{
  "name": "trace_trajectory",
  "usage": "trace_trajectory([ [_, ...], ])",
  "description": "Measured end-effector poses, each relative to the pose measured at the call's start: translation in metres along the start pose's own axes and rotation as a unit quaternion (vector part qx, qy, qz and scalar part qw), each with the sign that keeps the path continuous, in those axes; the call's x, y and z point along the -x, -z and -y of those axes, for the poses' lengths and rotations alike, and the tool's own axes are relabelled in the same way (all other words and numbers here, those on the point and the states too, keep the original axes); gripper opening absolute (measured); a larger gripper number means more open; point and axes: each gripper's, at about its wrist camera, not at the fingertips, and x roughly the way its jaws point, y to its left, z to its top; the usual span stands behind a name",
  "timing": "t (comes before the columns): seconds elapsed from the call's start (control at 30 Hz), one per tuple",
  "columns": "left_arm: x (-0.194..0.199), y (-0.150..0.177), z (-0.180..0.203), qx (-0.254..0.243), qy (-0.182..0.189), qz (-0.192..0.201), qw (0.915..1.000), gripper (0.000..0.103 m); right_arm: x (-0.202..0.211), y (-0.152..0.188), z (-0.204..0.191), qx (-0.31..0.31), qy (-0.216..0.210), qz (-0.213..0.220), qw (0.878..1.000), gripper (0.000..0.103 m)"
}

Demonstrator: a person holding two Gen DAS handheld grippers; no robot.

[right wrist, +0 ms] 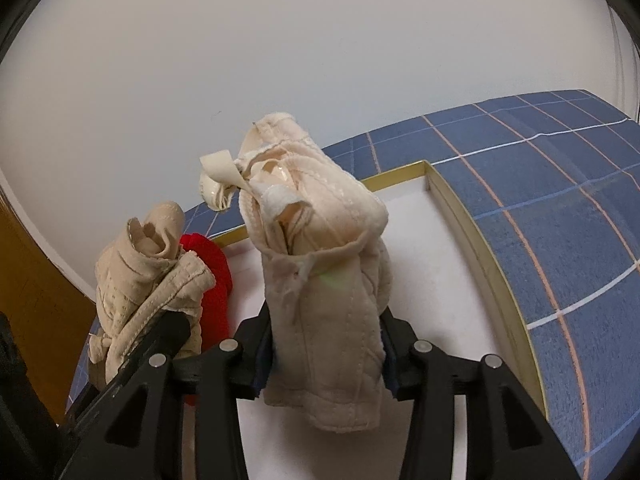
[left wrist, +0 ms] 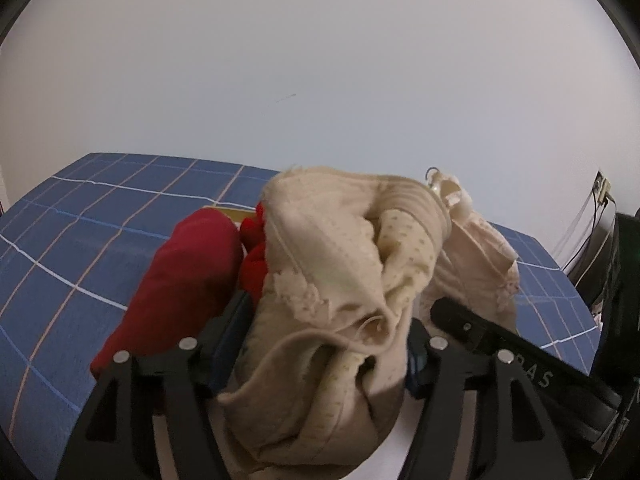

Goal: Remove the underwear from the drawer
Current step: 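Lower both garments into the tray and open both tools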

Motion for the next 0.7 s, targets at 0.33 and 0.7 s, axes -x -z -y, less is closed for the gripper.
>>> trace_trajectory([
  [0.33,0.015,0.001,-0.014,0.031,-0.013,0.042,0.9986,0.095,0.011,-0.004,0.007,-0.001,-0.028,0.04,0.999,0.066],
  [0.7,0.03,0.004,-0.002,-0.008,-0.015,0.08,0.9967,0.098,0.053,0.01,-0.007,0.038,0.046,0.164,0.985,0.066],
])
